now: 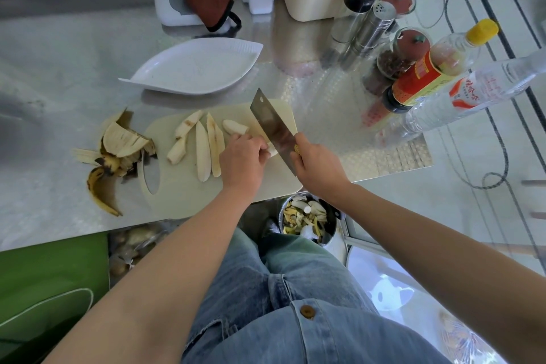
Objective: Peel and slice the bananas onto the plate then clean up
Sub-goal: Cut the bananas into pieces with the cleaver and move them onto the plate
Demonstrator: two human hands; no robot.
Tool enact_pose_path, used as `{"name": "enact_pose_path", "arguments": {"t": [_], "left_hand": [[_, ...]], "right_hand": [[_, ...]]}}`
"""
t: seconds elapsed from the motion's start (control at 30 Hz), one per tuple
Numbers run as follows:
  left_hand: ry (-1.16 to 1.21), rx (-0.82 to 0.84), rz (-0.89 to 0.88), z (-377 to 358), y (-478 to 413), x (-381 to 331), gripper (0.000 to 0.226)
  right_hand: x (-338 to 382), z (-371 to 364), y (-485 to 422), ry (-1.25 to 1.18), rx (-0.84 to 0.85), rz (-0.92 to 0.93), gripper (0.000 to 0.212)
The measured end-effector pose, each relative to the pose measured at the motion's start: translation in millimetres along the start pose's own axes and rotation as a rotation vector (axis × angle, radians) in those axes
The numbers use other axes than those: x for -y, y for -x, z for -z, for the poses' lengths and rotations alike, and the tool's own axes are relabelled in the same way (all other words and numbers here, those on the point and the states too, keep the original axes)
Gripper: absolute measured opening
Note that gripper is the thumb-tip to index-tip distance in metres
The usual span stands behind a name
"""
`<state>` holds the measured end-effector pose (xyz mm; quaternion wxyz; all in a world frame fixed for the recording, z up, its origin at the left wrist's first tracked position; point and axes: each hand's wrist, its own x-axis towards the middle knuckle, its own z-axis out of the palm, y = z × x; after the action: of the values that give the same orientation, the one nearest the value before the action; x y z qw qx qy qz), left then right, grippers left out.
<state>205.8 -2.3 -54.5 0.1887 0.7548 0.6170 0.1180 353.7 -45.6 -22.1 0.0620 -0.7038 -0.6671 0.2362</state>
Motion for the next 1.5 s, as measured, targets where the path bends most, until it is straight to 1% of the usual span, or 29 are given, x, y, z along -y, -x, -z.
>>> {"name": "enact_pose_path", "arguments": {"t": [0.17,0.47,0.73,0.97,1.2,1.5], "left_hand": [[0.015,-0.001,-0.004,-0.9,-0.3,0.6,0.011],[0.016,-0.017,-0.023,1.3,3.4,2.3,0.013],[0.022,-0.005,-0.014,1.5,1.6,1.4,0.011],[0.039,-0.006,-0.014,2.8,1.9,-0.2,0.012],[0.064,0.002,-0.019,-0.5,1.5,2.5,0.011],[0.092,0.0,-0.012,-1.9,1.3,4.2,0.009]], "right_hand": [[-0.5,-6.4,6.4,0.053,0.039,-0.017,0.022],[-0.6,-3.0,2.0,-0.01,-0.03,0.001,0.016],[1.0,-1.0,-1.2,0.002,0.0,0.006,0.015],[-0.6,-9.6,6.8,0.049,0.049,-0.033,0.019],[0.8,-0.4,2.5,-0.013,-0.027,0.001,0.013],[3.1,-0.9,0.0,-0.01,-0.01,0.014,0.013]]}}
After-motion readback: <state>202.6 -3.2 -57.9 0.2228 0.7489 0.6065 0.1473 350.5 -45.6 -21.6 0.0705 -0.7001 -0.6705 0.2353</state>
